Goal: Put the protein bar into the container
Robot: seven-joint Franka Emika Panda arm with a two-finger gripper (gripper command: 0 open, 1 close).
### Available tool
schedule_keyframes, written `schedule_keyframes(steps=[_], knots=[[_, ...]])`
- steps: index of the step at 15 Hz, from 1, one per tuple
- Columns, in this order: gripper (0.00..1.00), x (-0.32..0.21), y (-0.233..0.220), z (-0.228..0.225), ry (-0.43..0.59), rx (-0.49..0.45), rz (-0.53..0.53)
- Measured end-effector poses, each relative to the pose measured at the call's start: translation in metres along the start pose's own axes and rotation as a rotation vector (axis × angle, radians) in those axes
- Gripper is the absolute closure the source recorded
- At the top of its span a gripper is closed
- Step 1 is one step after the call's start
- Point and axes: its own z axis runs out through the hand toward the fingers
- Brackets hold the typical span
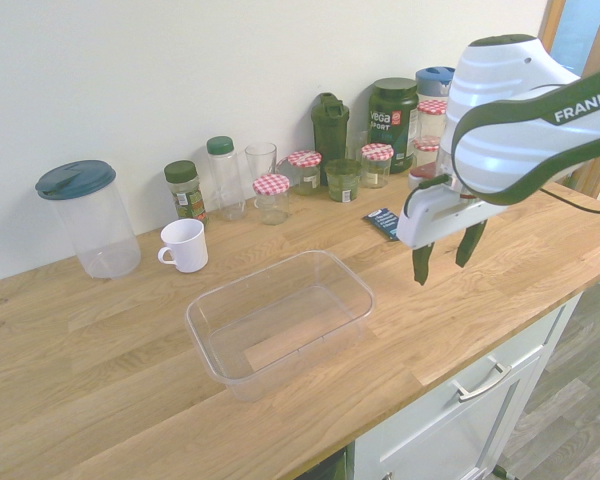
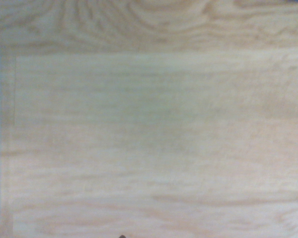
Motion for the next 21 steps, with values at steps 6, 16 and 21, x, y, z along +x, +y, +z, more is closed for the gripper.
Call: schedule_keyframes(steps=[6,16,21], knots=[[0.0,0.073,-0.045,0.0,0.022,-0.028,0.035],[0.0,0.146,-0.063,0.048,0.021,-0.061,0.059],[0.0,0.15,-0.064,0.063,0.01,-0.076,0.045]])
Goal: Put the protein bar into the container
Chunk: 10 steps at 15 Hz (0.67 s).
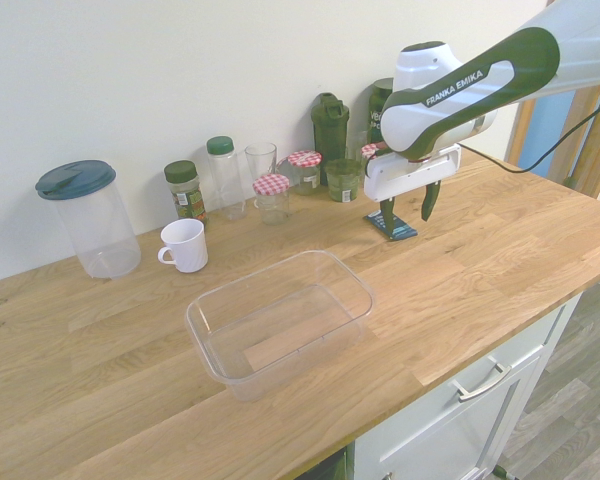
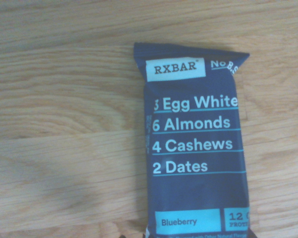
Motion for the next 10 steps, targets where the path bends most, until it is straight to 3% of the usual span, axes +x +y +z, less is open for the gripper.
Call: schedule_keyframes(steps=[8,9,10], knots=[[0.0,0.008,-0.011,0.012,0.007,0.001,0.0],[1.0,0.009,-0.013,0.011,0.01,0.003,-0.001],[1.0,0.01,-0.015,0.01,0.011,0.005,-0.001]])
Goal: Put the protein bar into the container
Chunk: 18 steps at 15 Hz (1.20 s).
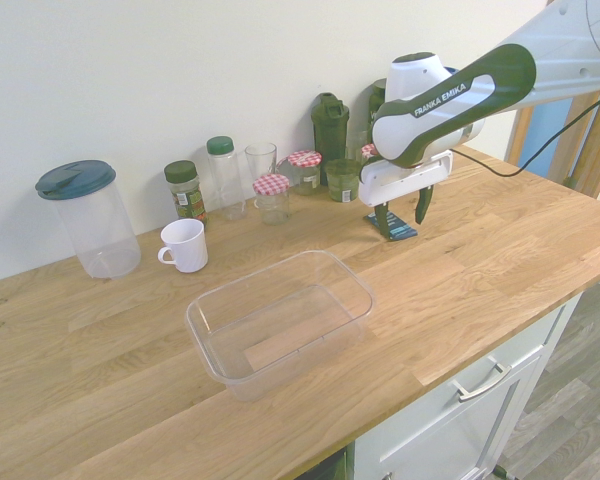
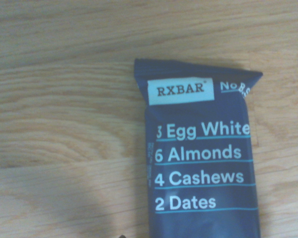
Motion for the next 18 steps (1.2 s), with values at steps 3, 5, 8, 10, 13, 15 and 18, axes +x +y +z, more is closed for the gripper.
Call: schedule_keyframes(steps=[3,5,8,10,13,15,18], knots=[[1.0,0.0,-0.002,0.007,-0.005,-0.006,-0.001],[1.0,0.0,-0.004,0.011,-0.007,-0.008,-0.003],[1.0,-0.002,-0.007,0.012,-0.005,-0.001,-0.005],[1.0,-0.001,-0.007,0.012,-0.002,0.001,-0.004],[1.0,0.0,-0.007,0.012,0.002,0.004,-0.002],[1.0,0.0,-0.007,0.012,0.003,0.004,-0.003],[1.0,-0.002,-0.008,0.01,0.009,0.008,-0.009]])
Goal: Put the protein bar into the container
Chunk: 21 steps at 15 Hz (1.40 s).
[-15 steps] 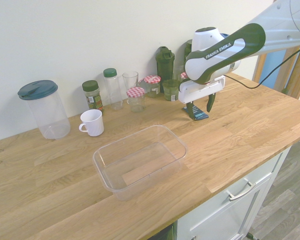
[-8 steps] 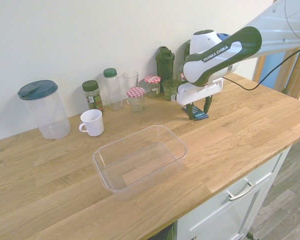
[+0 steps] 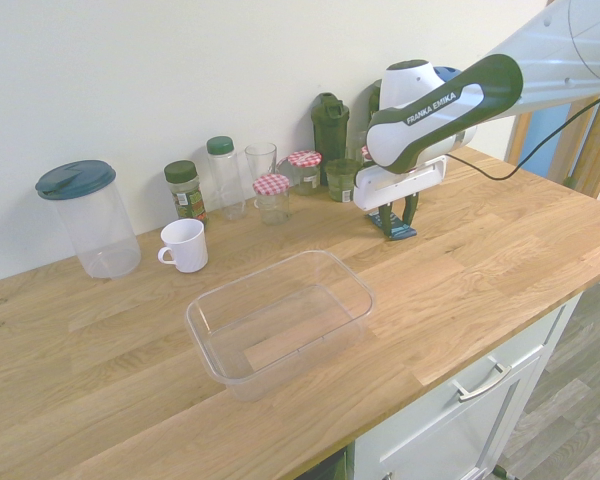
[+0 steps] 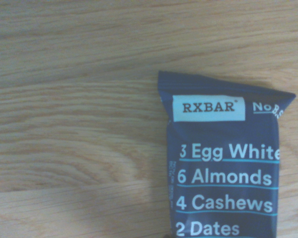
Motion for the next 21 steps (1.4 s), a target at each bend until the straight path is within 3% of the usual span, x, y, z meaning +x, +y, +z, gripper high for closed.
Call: schedule_keyframes(steps=[5,9,12,21], knots=[[1.0,-0.046,0.022,-0.059,0.061,0.08,-0.063],[1.0,-0.118,0.045,-0.119,0.114,0.119,-0.162],[1.0,-0.174,0.036,-0.148,0.15,0.118,-0.224],[1.0,-0.28,-0.02,-0.141,0.216,0.049,-0.337]])
